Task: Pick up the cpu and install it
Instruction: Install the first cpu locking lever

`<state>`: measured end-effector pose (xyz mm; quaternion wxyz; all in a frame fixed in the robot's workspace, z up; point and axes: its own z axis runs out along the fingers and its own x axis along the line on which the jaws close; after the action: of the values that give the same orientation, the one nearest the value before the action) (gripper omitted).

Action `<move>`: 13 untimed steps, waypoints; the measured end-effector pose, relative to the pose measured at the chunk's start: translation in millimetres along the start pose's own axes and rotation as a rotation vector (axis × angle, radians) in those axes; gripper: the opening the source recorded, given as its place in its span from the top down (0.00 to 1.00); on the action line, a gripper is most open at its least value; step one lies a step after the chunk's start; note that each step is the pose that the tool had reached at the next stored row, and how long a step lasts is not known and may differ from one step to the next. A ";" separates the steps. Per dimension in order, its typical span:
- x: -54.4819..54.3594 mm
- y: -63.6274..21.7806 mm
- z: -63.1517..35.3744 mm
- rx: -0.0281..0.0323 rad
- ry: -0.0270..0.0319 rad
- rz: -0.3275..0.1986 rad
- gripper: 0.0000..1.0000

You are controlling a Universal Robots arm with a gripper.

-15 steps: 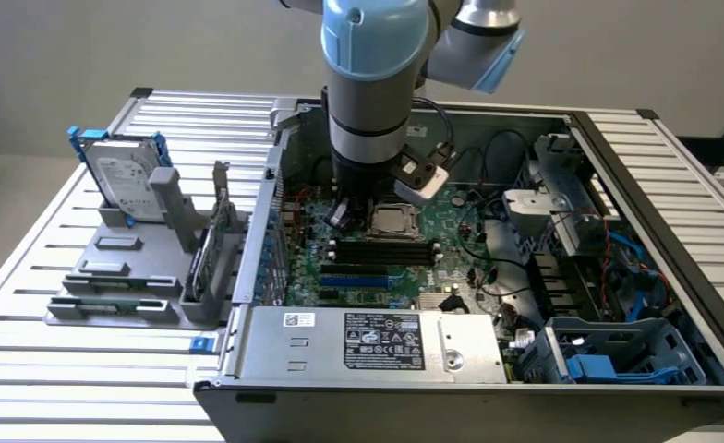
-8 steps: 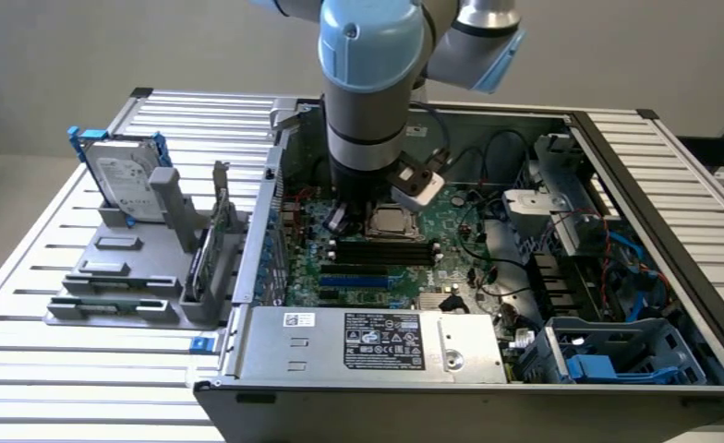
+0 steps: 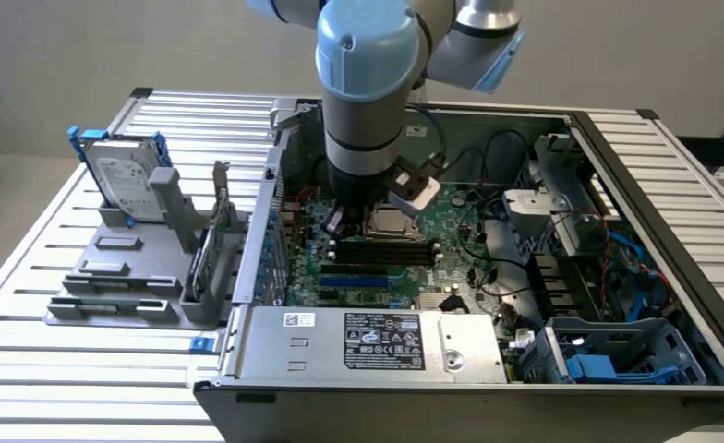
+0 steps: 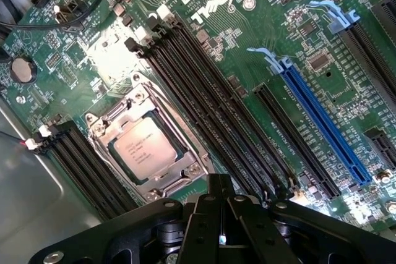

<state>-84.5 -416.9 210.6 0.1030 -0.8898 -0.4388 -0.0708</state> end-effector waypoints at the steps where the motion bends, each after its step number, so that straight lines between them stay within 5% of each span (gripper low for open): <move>1: 0.1 -0.2 0.8 0.0008 0.0009 0.000 0.89; 13: 1.0 -2.5 11.5 0.0052 0.0068 0.000 0.89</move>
<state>-85.5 -411.8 200.0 0.1069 -0.8894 -0.4385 -0.0726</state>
